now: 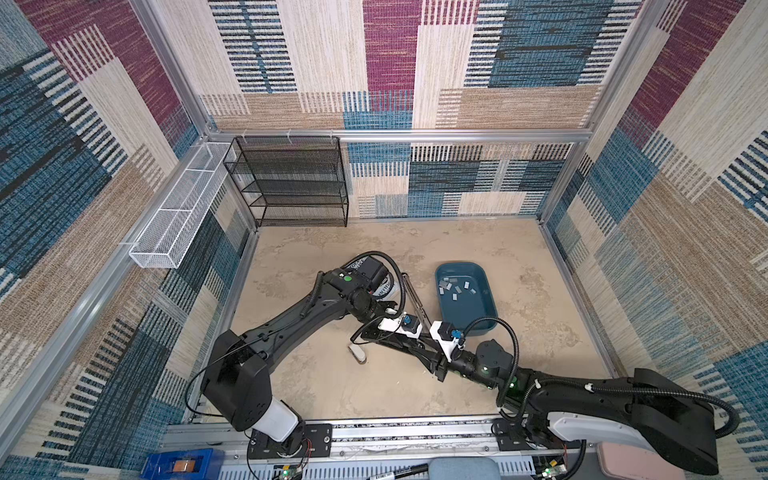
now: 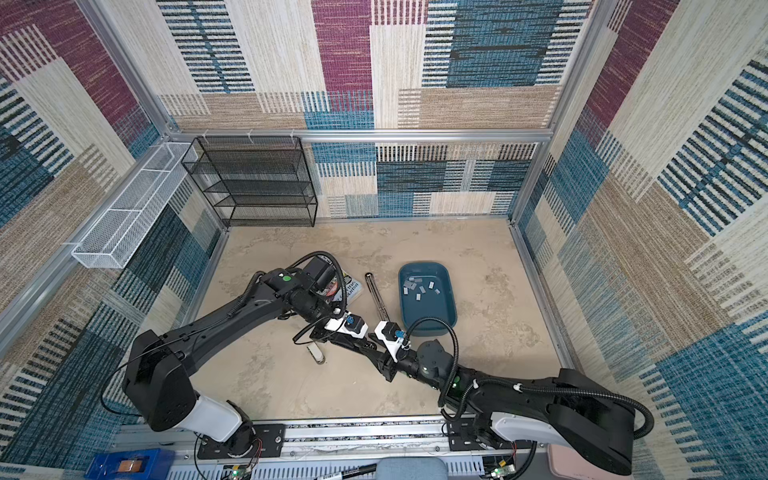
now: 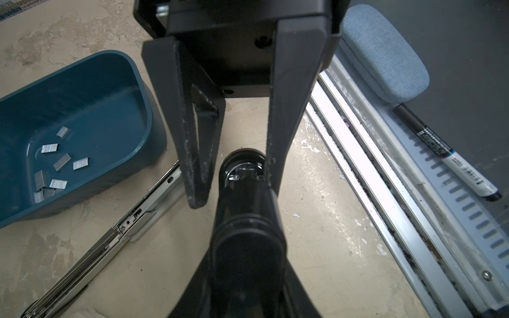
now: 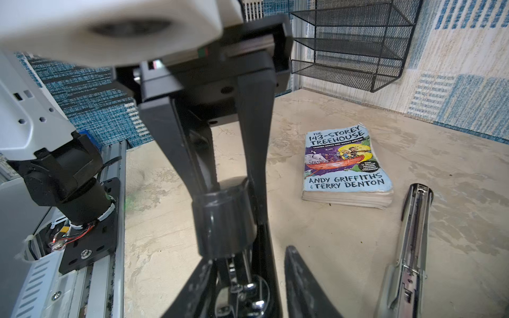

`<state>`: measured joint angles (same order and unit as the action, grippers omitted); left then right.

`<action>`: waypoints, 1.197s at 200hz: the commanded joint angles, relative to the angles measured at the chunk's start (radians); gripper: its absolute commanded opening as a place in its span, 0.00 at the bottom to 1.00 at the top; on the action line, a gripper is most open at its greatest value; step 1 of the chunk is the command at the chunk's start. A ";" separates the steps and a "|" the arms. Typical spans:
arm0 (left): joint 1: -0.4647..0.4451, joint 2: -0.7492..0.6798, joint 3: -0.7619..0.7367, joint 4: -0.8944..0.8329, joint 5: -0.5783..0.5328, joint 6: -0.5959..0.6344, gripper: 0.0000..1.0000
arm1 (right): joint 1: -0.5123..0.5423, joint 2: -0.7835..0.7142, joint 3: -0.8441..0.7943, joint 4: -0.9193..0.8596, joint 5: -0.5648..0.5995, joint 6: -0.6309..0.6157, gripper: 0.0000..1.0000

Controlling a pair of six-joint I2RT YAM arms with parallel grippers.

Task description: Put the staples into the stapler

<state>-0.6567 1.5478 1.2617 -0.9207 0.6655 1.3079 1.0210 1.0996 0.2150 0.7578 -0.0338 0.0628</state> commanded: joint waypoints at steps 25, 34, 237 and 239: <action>0.001 0.019 0.020 -0.021 0.082 -0.010 0.00 | 0.009 0.038 0.032 0.026 -0.004 -0.009 0.30; 0.000 0.023 0.022 -0.021 0.086 -0.009 0.00 | 0.010 0.041 0.035 0.026 -0.005 -0.011 0.26; 0.106 -0.056 0.065 -0.068 0.304 -0.007 0.00 | 0.060 0.244 -0.015 0.135 0.035 -0.043 0.00; 0.110 -0.058 0.065 -0.068 0.305 -0.007 0.00 | 0.060 0.248 -0.015 0.138 0.034 -0.044 0.00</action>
<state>-0.5816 1.5177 1.2980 -1.0187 0.7967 1.2881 1.0771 1.2972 0.2070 1.0512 -0.0227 0.0250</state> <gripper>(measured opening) 0.328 0.167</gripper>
